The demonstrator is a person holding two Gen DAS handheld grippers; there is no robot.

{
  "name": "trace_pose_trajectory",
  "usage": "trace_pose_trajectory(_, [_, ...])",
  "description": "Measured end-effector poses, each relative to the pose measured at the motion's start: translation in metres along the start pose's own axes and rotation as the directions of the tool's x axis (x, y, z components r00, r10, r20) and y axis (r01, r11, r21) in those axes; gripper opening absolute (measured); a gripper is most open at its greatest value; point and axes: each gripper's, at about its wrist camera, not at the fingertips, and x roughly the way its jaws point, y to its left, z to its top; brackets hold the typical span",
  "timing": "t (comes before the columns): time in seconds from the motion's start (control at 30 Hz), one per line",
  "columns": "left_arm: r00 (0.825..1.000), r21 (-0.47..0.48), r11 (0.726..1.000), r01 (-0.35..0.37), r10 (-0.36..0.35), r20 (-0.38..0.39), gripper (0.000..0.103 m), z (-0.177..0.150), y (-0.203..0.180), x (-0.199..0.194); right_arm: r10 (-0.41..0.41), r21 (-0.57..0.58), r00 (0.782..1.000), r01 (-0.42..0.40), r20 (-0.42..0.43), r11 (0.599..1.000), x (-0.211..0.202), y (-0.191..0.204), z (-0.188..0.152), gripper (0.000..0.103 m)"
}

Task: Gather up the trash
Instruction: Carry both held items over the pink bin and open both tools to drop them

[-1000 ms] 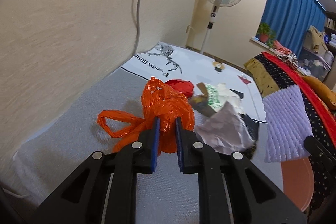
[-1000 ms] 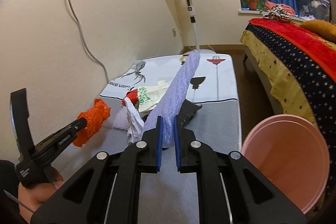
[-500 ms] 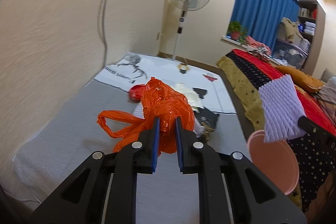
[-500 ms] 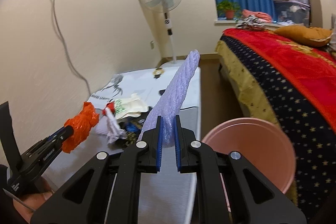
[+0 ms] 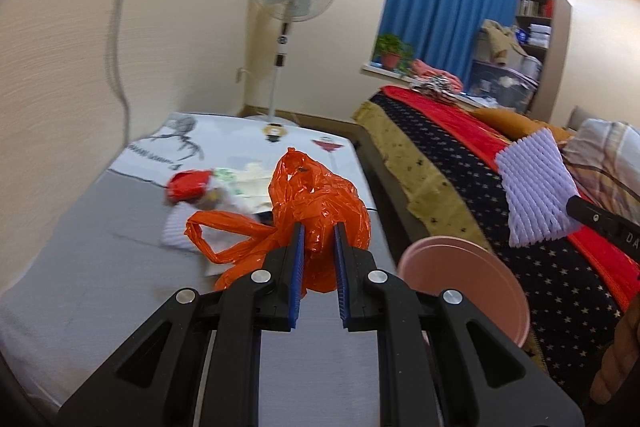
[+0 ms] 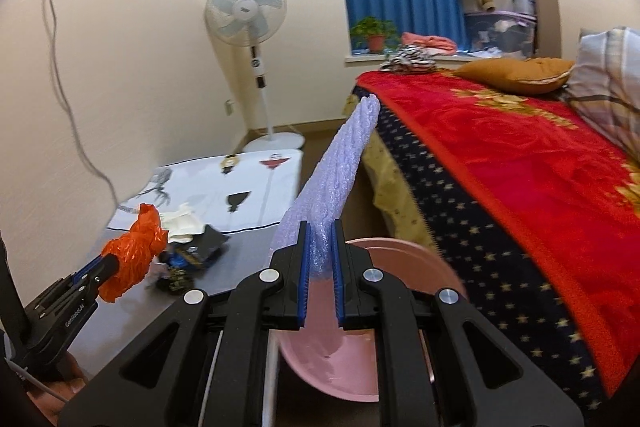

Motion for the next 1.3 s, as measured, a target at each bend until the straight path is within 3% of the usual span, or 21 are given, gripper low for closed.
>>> trace_pose_trajectory(0.3, [0.993, 0.059, 0.992, 0.112, -0.111, -0.026, 0.014, -0.007, -0.050, 0.019, -0.090, 0.043, 0.996, 0.091, -0.022, 0.995, -0.003, -0.036, -0.002, 0.010])
trace_pose_trajectory(0.7, [0.974, 0.120, 0.968, 0.221, -0.213, -0.074, 0.014, -0.017, -0.097, 0.043, -0.137, 0.064, 0.989, 0.141, -0.062, 0.988, 0.001, -0.048, -0.004, 0.011])
trace_pose_trajectory(1.3, [0.958, 0.129, 0.954, 0.270, -0.253, -0.133, 0.014, -0.026, -0.114, 0.071, -0.163, 0.074, 0.981, 0.171, -0.104, 0.983, 0.019, -0.057, -0.008, 0.011])
